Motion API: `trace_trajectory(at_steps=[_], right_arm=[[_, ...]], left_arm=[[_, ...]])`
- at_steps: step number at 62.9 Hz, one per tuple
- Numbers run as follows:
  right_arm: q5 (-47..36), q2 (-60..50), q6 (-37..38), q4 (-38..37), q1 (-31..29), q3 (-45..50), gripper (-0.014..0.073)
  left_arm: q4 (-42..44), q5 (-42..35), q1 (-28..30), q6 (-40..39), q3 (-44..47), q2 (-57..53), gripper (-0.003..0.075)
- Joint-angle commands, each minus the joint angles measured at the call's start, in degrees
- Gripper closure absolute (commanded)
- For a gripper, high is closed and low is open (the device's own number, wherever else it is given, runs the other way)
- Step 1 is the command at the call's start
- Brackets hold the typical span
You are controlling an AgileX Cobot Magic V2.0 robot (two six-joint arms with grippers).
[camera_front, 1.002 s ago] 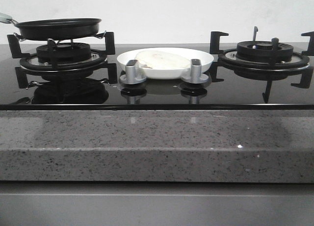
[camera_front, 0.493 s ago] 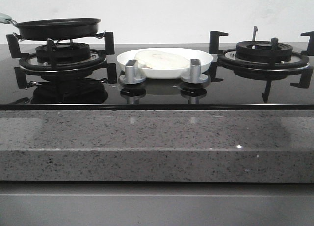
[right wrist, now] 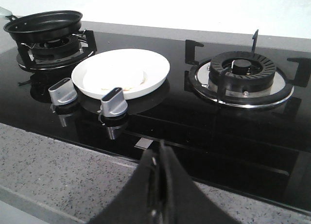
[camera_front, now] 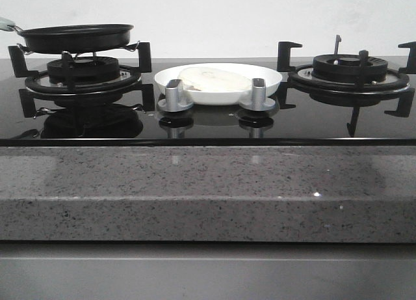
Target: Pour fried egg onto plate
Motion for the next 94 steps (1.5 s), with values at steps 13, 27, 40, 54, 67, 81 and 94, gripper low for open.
trace_trajectory(at_steps=[13, 27, 40, 54, 67, 81, 94], right_arm=[[-18.3, -6.0, 7.3, -9.8, -4.6, 11.5, 0.0664], [-16.3, -17.4, 12.1, -10.5, -13.1, 21.6, 0.0664], [-14.1, -17.2, 12.1, -15.8, -13.8, 21.5, 0.0664], [-14.0, -17.2, 12.1, -20.8, -13.8, 21.5, 0.0664], [-14.0, -17.2, 12.1, -20.8, -13.8, 21.5, 0.0664], [-14.0, -17.2, 12.1, -20.8, -13.8, 21.5, 0.0664], [-14.0, -17.2, 12.1, -20.8, -13.8, 21.5, 0.0664]], left_arm=[[-0.6, -4.8, 0.1, -0.6, 0.2, -0.9, 0.0741], [-0.6, -4.8, 0.1, -0.6, 0.2, -0.9, 0.0741], [-0.6, -4.8, 0.1, -0.6, 0.2, -0.9, 0.0741], [-0.6, -4.8, 0.1, -0.6, 0.2, -0.9, 0.0741], [-0.6, -4.8, 0.1, -0.6, 0.2, -0.9, 0.0741], [-0.6, -4.8, 0.1, -0.6, 0.2, -0.9, 0.0741], [-0.6, -4.8, 0.1, -0.6, 0.2, -0.9, 0.0741]])
